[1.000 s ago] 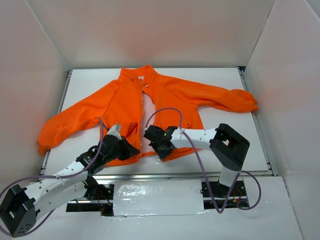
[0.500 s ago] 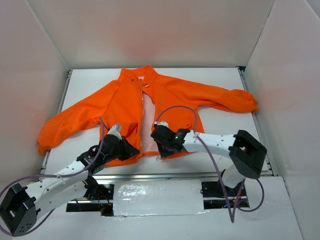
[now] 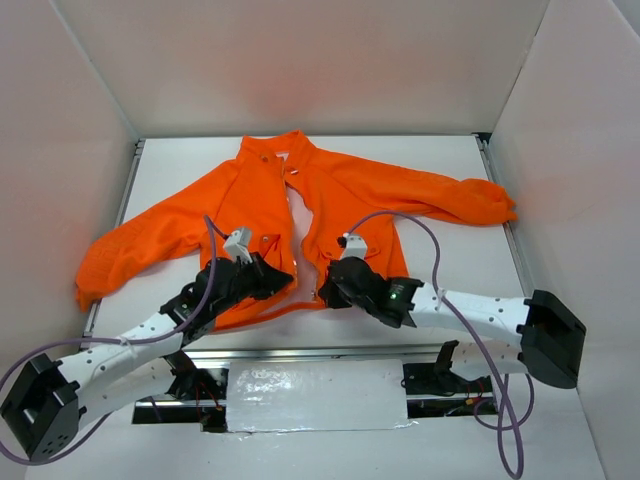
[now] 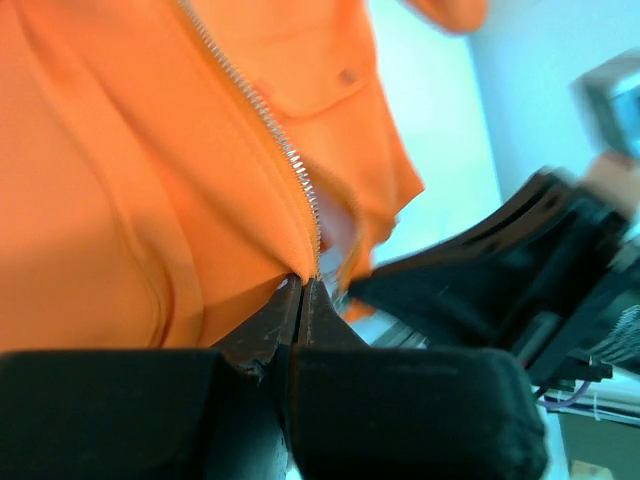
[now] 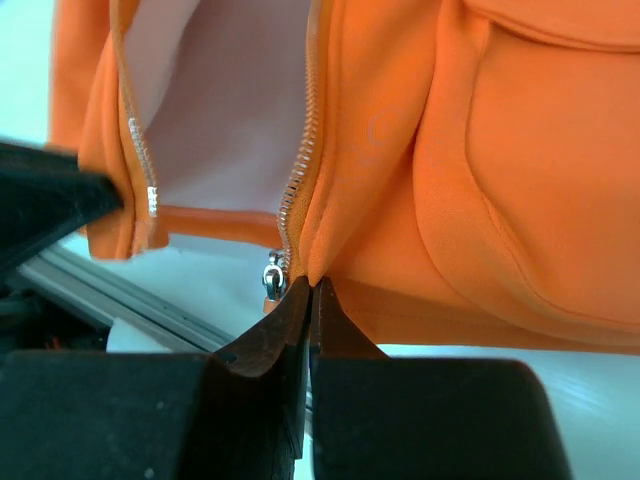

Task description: Zip up the jacket

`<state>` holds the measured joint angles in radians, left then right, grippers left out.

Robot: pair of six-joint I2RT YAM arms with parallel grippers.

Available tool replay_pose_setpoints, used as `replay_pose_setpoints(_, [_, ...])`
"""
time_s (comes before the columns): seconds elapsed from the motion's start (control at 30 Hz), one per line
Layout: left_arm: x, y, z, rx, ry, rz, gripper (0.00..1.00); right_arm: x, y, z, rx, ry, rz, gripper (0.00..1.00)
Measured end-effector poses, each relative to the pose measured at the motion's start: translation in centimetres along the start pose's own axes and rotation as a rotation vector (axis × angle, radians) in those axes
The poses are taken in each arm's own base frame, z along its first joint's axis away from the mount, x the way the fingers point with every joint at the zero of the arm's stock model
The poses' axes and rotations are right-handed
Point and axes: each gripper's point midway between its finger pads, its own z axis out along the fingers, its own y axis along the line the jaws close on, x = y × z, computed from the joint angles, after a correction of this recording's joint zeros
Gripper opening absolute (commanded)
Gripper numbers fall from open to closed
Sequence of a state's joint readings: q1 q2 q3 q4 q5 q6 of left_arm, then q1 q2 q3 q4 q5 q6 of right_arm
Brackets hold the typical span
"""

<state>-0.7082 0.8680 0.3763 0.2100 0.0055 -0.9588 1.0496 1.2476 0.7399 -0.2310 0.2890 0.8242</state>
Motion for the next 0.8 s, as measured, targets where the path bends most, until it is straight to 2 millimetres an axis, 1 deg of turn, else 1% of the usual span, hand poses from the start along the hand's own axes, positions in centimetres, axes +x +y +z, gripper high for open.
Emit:
replay_pose_setpoints(0.1, [-1.1,-1.1,0.6,0.044,-0.038,0.067,0.00,0.7,0.0,-0.1,-0.084,-0.058,-0.007,0.00])
replay_pose_setpoints(0.17, [-1.8,-1.5,1.2,0.045,-0.054,0.097,0.00,1.0,-0.4,-0.1,-0.126,-0.096,-0.034,0.00])
replay_pose_setpoints(0.27, [-2.8,-1.9,2.1,0.022,-0.072,0.122,0.00,0.8,-0.9,0.3,-0.112,-0.113,-0.110,0.00])
replay_pose_setpoints(0.33, [-3.5,-1.8,2.5,-0.007,-0.088,0.118,0.00,-0.4,-0.4,1.0,-0.050,-0.110,-0.168,0.00])
replay_pose_setpoints(0.4, [-3.9,-1.1,2.5,-0.053,-0.108,0.099,0.00,-2.6,1.0,2.2,0.001,-0.117,-0.197,0.00])
replay_pose_setpoints(0.47, [-4.3,-0.1,2.3,-0.114,-0.128,0.063,0.00,-4.9,2.2,3.2,0.038,-0.141,-0.204,0.00])
replay_pose_setpoints(0.57, [-4.4,1.8,1.6,-0.221,-0.150,0.014,0.00,-7.9,2.6,4.1,0.089,-0.204,-0.224,0.00])
replay_pose_setpoints(0.63, [-4.7,2.6,1.1,-0.280,-0.167,-0.007,0.00,-9.3,2.6,3.8,0.084,-0.252,-0.243,0.00])
replay_pose_setpoints(0.7, [-5.1,3.0,0.4,-0.313,-0.185,-0.018,0.00,-10.3,3.1,2.5,0.018,-0.308,-0.248,0.00])
replay_pose_setpoints(0.8, [-5.7,3.1,-0.6,-0.329,-0.213,-0.018,0.00,-11.0,3.4,-1.2,-0.133,-0.393,-0.239,0.00])
